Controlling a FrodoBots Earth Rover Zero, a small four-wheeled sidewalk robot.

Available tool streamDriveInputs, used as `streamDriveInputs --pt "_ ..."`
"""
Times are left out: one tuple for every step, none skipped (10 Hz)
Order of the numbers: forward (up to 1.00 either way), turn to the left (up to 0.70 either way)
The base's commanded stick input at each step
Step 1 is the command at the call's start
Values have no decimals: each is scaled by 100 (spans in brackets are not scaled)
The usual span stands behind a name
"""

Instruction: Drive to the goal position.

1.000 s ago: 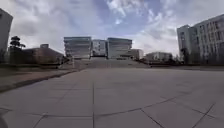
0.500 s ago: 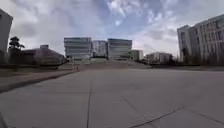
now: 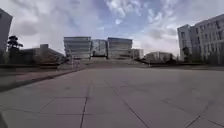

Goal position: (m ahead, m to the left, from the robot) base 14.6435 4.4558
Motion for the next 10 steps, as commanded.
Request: streamDriveInputs --pt "70 0" --pt "70 0" --pt "70 0" --pt "70 0" --pt "70 0" --pt "70 0" --pt "70 0" --pt "70 0" --pt "70 0" --pt "70 0"
